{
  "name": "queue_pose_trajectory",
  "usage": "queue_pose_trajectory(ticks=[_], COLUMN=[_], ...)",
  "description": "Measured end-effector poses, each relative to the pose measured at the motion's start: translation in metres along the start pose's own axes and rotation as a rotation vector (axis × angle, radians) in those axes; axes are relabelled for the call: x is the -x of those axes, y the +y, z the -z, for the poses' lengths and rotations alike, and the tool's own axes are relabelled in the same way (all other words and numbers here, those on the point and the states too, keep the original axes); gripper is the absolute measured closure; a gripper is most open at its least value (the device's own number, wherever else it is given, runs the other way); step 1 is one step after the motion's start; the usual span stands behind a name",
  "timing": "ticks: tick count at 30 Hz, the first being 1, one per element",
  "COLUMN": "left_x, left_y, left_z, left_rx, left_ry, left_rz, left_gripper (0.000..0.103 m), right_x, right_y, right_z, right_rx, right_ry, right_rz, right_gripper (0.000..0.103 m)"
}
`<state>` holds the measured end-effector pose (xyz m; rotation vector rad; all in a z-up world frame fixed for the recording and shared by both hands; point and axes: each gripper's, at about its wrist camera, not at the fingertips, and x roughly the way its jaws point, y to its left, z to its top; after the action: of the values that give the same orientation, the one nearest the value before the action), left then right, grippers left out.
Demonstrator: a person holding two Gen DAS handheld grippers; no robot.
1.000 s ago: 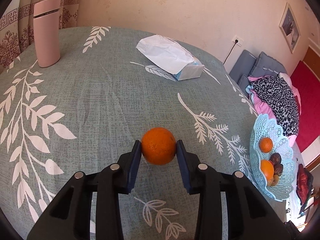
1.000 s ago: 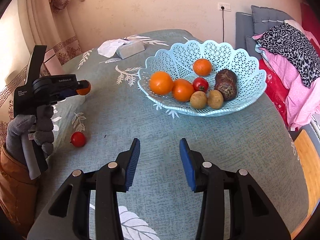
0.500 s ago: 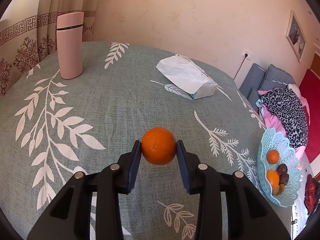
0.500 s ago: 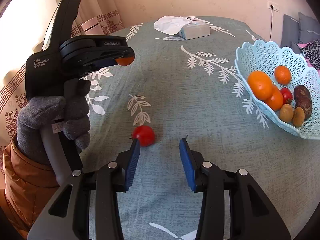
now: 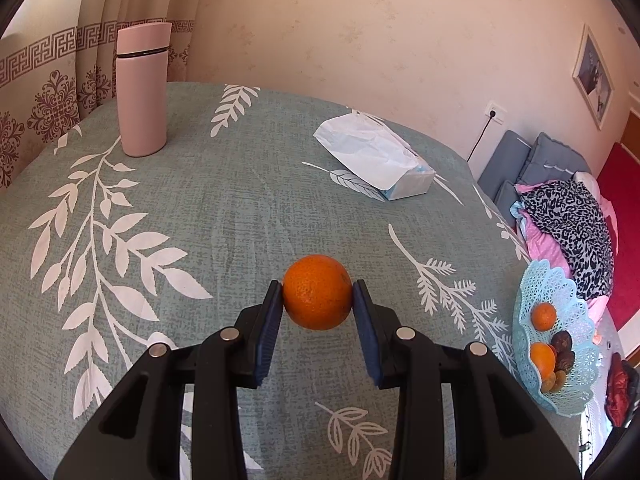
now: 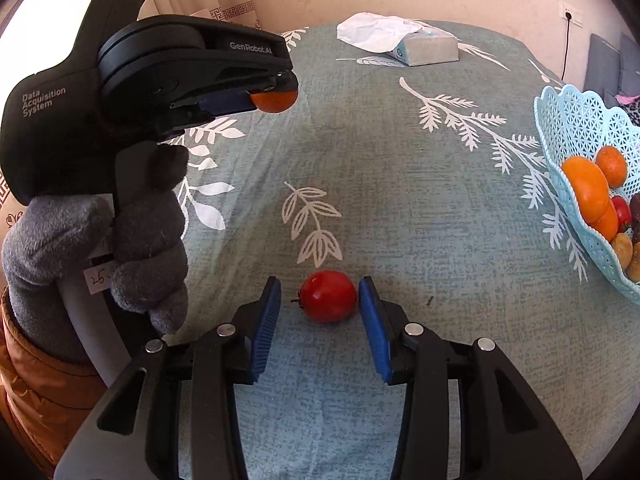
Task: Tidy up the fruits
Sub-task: 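Close the right tool on the second red tomato while the left tool holds the tangerine, then carry the tomato over the basket and open the right tool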
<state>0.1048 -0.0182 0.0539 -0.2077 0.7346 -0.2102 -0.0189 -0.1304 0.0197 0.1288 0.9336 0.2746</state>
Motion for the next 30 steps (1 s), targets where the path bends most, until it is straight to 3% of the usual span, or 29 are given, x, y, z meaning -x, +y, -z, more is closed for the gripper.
queue_pose_trajectory(ticks=[5,20,25,30], left_x=[-0.001,-0.001,0.0,0.0], left_y=[-0.001,-0.004,-0.004,-0.003], left_z=[0.001,0.003,0.003,0.003], left_rx=[0.001,-0.008,-0.008,-0.004], left_ry=[0.003,0.0,-0.001,-0.004], left_rz=[-0.001,0.003,0.002,0.003], left_gripper=[0.067,0.067,0.067,0.067], right_x=[0.008,0.07,0.068,0.043], right_y=[-0.001,-0.047,-0.049,-0.025], right_z=[-0.001,0.0,0.002,0.004], right_rx=[-0.001,-0.145,-0.163,-0.097], right_ry=[-0.024,-0.154,-0.133,-0.067], right_rz=[0.01,0.09,0.06,0.005], right_gripper=[0.073,0.073,0.068,0.065])
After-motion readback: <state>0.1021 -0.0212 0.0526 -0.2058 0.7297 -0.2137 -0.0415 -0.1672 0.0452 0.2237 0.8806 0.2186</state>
